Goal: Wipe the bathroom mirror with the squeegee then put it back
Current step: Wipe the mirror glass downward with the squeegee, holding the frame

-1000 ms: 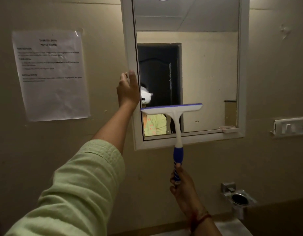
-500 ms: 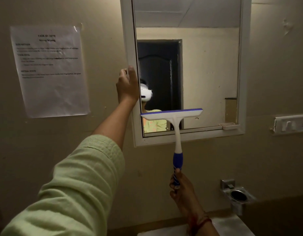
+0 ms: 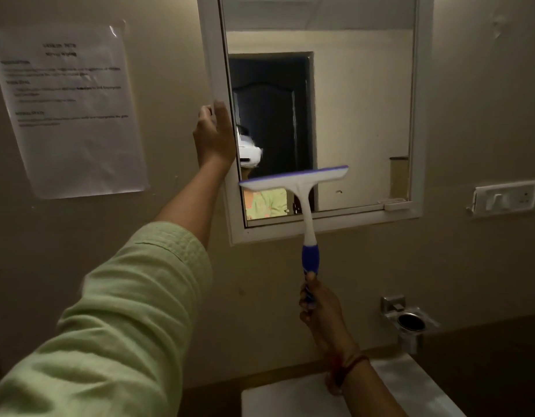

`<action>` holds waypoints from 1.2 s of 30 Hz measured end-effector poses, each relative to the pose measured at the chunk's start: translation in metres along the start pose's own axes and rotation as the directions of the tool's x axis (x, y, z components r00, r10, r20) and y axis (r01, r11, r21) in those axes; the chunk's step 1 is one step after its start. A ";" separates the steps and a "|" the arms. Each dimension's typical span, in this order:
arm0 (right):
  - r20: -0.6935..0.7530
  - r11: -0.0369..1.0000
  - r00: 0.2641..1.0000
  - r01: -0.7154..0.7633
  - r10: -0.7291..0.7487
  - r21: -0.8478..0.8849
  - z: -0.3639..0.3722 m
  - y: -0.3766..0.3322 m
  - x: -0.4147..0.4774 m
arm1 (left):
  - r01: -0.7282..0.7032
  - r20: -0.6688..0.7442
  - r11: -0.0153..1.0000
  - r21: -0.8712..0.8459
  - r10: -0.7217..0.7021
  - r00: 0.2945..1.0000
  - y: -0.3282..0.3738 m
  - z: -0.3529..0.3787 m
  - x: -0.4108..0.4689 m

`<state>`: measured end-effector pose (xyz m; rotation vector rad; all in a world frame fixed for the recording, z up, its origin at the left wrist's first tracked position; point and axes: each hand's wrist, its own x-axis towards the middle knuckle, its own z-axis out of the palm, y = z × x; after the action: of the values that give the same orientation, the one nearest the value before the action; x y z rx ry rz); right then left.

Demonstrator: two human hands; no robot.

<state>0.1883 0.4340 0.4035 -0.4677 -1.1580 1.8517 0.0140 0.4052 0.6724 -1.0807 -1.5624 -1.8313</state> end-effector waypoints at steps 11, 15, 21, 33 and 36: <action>-0.051 0.995 0.996 -0.070 0.066 -0.073 -0.013 0.030 -0.006 | -0.008 -0.010 1.000 -0.002 0.008 1.000 0.000 0.001 0.000; -0.084 0.999 0.996 0.002 -0.006 -0.046 -0.008 0.016 0.000 | -0.011 -0.001 1.000 -0.004 0.011 1.000 -0.002 0.001 0.002; -0.072 0.987 0.995 0.052 -0.063 -0.154 -0.002 0.005 0.001 | -0.003 0.004 1.000 0.001 0.003 1.000 -0.002 0.001 0.001; -0.137 0.986 0.985 0.085 -0.105 -0.145 -0.003 0.006 -0.004 | 0.004 0.012 1.000 -0.009 -0.004 1.000 0.000 -0.001 0.001; -0.158 0.975 0.975 0.130 -0.159 -0.178 -0.001 0.006 -0.004 | -0.001 0.006 1.000 -0.001 0.001 1.000 0.000 -0.002 0.000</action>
<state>0.1880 0.4301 0.3978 -0.6084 -1.2019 1.5642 0.0137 0.4035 0.6724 -1.0886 -1.5647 -1.8300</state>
